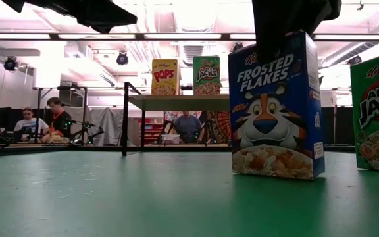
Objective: Stack cereal on shelf
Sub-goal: Put the blue cereal box on the shelf aligned with the other blue cereal boxes
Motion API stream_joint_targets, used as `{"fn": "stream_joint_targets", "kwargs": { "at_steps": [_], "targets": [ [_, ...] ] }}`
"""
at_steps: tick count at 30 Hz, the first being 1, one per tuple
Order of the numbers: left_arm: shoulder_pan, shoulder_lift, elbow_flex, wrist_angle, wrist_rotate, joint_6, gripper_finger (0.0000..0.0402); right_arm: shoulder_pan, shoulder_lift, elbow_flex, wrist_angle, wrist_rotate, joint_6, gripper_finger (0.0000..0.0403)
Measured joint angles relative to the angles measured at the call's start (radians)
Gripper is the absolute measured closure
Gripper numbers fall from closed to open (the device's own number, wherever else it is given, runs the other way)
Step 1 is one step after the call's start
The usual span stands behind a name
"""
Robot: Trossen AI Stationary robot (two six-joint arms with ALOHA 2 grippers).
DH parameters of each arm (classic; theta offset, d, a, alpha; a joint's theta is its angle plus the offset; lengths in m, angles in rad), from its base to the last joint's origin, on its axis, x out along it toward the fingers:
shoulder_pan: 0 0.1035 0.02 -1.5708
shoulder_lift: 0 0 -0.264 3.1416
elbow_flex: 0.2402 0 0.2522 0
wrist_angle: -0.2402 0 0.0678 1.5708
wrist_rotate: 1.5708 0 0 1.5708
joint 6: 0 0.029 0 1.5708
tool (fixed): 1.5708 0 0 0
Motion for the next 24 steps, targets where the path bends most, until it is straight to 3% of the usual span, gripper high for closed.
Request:
{"fn": "stream_joint_targets", "kwargs": {
  "at_steps": [12,18,24],
  "targets": [
    [0.000,0.000,0.000,0.020,0.000,0.000,0.0402,-0.013,-0.070,0.000,-0.002,-0.004,-0.114,0.0248],
    [0.000,0.000,0.000,0.037,0.000,0.008,0.0402,-0.059,-0.195,0.000,-0.002,0.002,-0.302,0.0250],
    [0.000,0.000,0.000,0.039,0.000,0.005,0.0402,-0.177,-0.325,0.000,-0.003,0.028,-0.506,0.0250]
  ]
}}
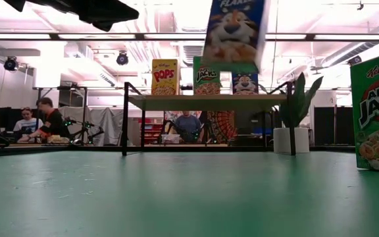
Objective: Stack cereal on shelf
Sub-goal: Put the blue cereal box on the shelf aligned with the other blue cereal boxes
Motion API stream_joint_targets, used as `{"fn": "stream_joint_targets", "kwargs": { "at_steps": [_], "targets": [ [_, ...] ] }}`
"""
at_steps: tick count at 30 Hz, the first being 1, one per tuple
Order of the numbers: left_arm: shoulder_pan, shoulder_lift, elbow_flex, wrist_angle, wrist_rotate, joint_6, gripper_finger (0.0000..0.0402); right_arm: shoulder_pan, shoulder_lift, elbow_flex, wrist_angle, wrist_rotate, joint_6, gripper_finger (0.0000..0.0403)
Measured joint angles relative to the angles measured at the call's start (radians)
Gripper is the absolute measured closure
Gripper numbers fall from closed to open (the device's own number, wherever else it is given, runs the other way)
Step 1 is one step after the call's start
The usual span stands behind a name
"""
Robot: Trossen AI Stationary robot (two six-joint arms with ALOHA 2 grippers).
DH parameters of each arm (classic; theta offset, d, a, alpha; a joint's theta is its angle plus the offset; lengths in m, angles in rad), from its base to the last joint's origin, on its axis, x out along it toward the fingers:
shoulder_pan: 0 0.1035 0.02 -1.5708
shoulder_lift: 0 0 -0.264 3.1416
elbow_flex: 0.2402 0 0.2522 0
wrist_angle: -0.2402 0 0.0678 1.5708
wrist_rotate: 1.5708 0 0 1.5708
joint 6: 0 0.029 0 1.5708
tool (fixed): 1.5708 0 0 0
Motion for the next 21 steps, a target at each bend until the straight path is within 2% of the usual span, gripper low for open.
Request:
{"fn": "stream_joint_targets", "kwargs": {
  "at_steps": [5,12,18,21],
  "targets": [
    [0.000,0.000,0.000,-0.001,0.000,-0.012,0.0402,-0.133,-0.092,0.000,-0.002,-0.001,-0.210,0.0250],
    [0.000,0.000,0.001,-0.002,0.000,-0.014,0.0402,-0.337,-0.191,0.000,-0.006,-0.002,-0.590,0.0250],
    [0.000,0.000,0.021,-0.005,0.000,-0.018,0.0402,-0.496,-0.215,0.000,-0.087,-0.012,-0.878,0.0255],
    [0.000,0.001,0.035,0.000,0.000,-0.019,0.0402,-0.555,-0.208,0.000,-0.134,-0.014,-0.973,0.0258]
  ]
}}
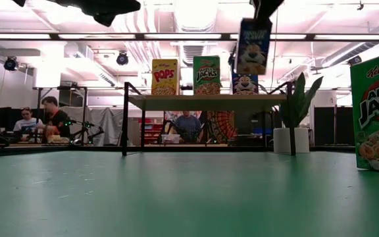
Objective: Stack cereal on shelf
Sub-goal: Put the blue cereal box on the shelf aligned with the other blue cereal boxes
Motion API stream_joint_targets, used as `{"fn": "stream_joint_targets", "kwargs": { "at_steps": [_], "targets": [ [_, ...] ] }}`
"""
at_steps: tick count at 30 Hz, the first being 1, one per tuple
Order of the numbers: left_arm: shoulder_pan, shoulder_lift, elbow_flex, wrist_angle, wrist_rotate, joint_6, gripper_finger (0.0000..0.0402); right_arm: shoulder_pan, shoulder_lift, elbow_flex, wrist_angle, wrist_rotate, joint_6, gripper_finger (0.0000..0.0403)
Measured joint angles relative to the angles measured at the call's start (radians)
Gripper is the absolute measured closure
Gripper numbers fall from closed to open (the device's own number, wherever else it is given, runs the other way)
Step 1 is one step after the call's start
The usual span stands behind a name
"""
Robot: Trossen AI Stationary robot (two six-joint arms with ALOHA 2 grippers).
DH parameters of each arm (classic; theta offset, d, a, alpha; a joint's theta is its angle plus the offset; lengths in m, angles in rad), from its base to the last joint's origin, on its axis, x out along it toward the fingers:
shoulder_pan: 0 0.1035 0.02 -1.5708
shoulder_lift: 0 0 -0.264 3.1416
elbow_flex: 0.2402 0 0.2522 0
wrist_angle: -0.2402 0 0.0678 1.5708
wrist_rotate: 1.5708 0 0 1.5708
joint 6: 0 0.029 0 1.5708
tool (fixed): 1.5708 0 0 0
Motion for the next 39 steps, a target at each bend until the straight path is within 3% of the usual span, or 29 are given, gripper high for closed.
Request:
{"fn": "stream_joint_targets", "kwargs": {
  "at_steps": [5,23,39],
  "targets": [
    [0.000,0.001,0.017,-0.002,0.000,0.000,0.0402,-0.068,0.019,0.000,-0.001,-0.080,-0.090,0.0266],
    [0.000,0.001,0.027,-0.002,0.000,-0.019,0.0402,-0.147,0.111,0.000,0.001,-0.122,-0.151,0.0275],
    [0.000,0.001,0.027,-0.002,0.000,-0.030,0.0402,-0.218,0.125,0.000,0.014,-0.121,-0.133,0.0193]
  ]
}}
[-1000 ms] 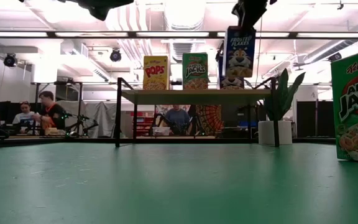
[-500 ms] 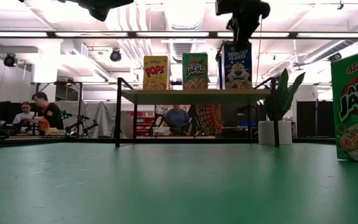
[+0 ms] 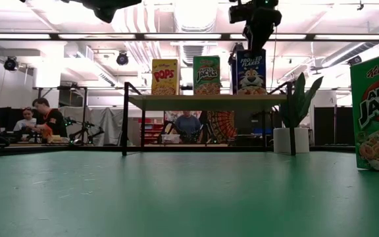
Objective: Stack cereal on shelf
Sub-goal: Put the blue cereal box on the shelf aligned with the other blue cereal boxes
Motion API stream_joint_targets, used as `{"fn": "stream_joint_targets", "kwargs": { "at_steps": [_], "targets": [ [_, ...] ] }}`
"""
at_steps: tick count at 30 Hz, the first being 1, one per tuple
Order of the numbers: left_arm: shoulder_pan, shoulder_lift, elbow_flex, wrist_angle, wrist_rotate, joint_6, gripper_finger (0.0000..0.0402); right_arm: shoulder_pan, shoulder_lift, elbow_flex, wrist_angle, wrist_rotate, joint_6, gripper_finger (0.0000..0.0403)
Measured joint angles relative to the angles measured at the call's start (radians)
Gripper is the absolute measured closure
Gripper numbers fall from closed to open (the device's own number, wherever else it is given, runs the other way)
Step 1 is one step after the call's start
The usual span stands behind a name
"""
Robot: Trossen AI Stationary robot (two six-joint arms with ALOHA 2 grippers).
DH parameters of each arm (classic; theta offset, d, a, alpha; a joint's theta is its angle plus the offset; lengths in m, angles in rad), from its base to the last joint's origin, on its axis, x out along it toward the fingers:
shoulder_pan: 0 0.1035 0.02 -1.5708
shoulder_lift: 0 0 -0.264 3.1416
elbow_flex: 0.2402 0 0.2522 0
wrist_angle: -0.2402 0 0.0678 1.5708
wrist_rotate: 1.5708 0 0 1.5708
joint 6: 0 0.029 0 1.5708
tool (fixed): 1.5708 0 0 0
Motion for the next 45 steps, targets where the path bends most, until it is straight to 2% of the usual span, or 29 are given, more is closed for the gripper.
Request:
{"fn": "stream_joint_targets", "kwargs": {
  "at_steps": [14,27,35,39,45],
  "targets": [
    [0.000,0.000,0.000,0.000,0.000,0.000,0.0402,0.000,-0.002,0.010,0.009,0.000,-0.027,0.0188],
    [0.000,0.000,0.000,0.001,0.000,0.000,0.0402,0.000,-0.002,0.080,0.003,0.000,-0.006,0.0188],
    [0.000,0.000,0.000,0.001,0.000,0.000,0.0402,0.000,-0.003,0.170,-0.107,0.003,0.024,0.0189],
    [0.000,0.000,0.000,0.001,0.000,0.000,0.0402,0.001,-0.008,0.179,-0.144,0.086,0.045,0.0217],
    [0.000,0.000,0.000,0.001,0.000,0.000,0.0402,0.000,-0.011,0.144,-0.147,0.133,0.051,0.0314]
  ]
}}
